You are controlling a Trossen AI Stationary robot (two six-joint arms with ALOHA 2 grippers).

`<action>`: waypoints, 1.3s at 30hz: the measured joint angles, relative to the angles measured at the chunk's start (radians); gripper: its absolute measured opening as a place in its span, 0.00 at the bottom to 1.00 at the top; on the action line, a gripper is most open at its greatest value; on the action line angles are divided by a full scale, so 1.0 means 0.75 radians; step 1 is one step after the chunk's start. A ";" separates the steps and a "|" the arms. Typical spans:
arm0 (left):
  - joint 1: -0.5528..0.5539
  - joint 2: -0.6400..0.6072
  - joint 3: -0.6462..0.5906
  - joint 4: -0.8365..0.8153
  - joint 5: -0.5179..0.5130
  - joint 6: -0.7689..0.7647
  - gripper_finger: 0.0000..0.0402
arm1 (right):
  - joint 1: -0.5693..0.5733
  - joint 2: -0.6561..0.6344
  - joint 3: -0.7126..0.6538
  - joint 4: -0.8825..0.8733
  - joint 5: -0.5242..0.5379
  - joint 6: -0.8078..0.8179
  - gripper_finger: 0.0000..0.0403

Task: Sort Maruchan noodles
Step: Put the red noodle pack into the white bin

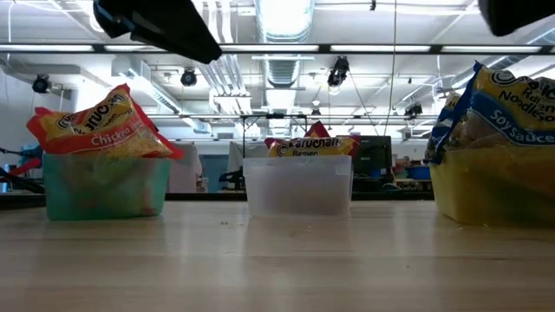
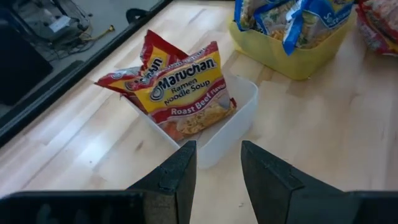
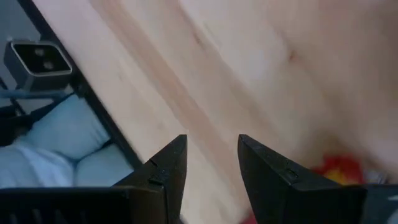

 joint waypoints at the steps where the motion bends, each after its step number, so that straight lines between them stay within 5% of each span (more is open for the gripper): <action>1: 0.000 0.001 -0.003 -0.002 -0.011 0.000 0.27 | 0.002 0.002 0.000 0.003 -0.019 0.012 0.33; 10: -0.001 0.001 -0.038 -0.012 -0.053 -0.035 0.27 | 0.015 0.058 0.000 0.159 -0.296 0.285 0.33; 17: -0.001 0.001 -0.054 -0.013 -0.124 -0.039 0.27 | 0.102 0.057 0.072 0.159 -0.295 0.538 0.33; 29: -0.002 0.001 -0.047 0.019 -0.154 -0.046 0.27 | 0.267 0.065 0.342 -0.654 -0.293 0.928 0.33; 39: -0.006 0.001 -0.047 0.010 -0.154 -0.036 0.27 | 0.302 0.065 0.280 -0.876 -0.296 1.012 0.33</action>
